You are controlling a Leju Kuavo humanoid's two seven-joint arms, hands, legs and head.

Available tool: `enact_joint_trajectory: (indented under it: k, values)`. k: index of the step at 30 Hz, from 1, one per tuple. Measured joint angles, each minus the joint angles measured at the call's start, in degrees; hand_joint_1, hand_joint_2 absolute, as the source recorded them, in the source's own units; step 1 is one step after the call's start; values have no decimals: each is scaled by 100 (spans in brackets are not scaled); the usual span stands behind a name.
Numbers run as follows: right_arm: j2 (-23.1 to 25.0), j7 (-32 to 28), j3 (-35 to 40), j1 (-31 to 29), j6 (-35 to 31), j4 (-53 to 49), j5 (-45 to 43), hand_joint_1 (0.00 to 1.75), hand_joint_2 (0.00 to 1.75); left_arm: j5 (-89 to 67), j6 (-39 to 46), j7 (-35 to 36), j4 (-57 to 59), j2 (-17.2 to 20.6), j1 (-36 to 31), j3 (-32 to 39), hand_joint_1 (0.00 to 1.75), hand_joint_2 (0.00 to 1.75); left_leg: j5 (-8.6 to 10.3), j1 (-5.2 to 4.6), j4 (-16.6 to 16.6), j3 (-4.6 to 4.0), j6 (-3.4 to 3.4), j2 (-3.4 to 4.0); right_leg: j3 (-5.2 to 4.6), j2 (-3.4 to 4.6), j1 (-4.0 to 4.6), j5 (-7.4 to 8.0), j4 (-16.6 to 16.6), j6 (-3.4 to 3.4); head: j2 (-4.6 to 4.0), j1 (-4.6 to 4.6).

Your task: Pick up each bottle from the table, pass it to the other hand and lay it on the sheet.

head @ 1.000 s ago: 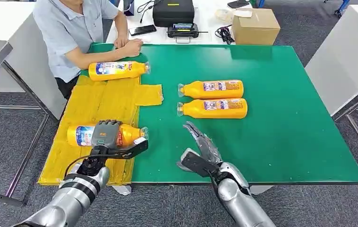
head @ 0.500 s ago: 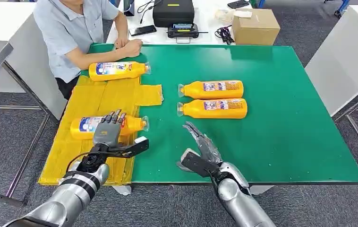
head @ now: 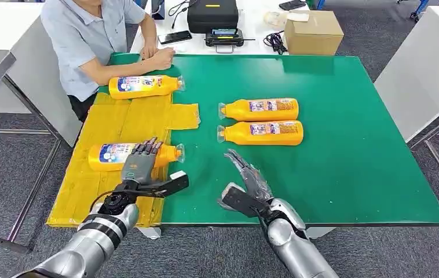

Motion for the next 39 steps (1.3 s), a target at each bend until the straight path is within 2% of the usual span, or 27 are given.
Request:
enact_joint_trajectory:
  k: [3,10,15,24,28,32,33,36,37,38,39]
  values:
    - [0,-2,0,1,-11,0,9,0,175,48,112,-86,-68,-29,69,-35,0,175,0,-1,0,-1,0,2,0,1,0,0,0,0,0,0]
    - [-11,-345,-105,218,-179,-220,-255,0,175,1606,973,-1241,-1223,-206,812,-204,0,175,-3,-2,1,-13,-1,2,-12,1,-1,-1,0,1,0,0]
    - [-4,-389,-142,340,-179,-488,-332,0,175,1784,1010,-1312,-1792,-267,1099,-315,0,175,-3,-1,1,-16,-1,3,-18,1,0,-2,-1,-1,0,0]
    - [-4,-431,-144,382,-159,-608,-398,0,175,1906,1012,-1415,-2085,-269,1199,-337,0,175,-1,0,0,-14,-1,3,-17,1,0,-1,1,-1,0,0]
    - [39,-1010,-190,497,650,-865,-1367,0,175,3072,1012,-2394,-2290,-430,1322,-215,0,175,-2,-1,0,-19,-1,2,-18,0,0,-1,1,-1,0,0]
    - [131,-1161,-184,665,1019,-1358,-1817,0,175,3128,1014,-3279,-2573,-768,1448,368,0,175,-3,-1,0,-27,-1,2,-27,1,0,-2,1,-1,0,-2]
    - [149,-1161,-179,675,1082,-1447,-1897,0,0,3141,1014,-3386,-2621,-822,1458,494,0,175,-3,-1,0,-26,-2,4,-27,1,0,-2,1,-1,0,0]
    - [184,-1055,-175,723,1069,-1718,-2087,0,0,3682,1008,-3530,-2758,-931,1518,704,0,175,-3,-1,0,-24,-2,2,-27,0,0,-3,0,-2,0,-2]
    - [192,-913,-179,737,961,-1786,-2133,0,175,4084,957,-3512,-2796,-940,1554,703,0,175,-3,0,0,-22,-2,3,-26,1,1,-3,0,-2,0,0]
    - [201,-725,-212,769,741,-1831,-2120,0,175,4543,847,-3452,-2850,-942,1607,691,0,0,-3,0,0,-20,-2,3,-25,1,0,-3,0,-2,0,-2]
    - [218,-456,-299,834,359,-1875,-2059,0,175,5074,726,-3358,-2950,-940,1701,640,0,0,-3,0,0,-19,-2,2,-24,0,0,-3,0,-2,0,-2]
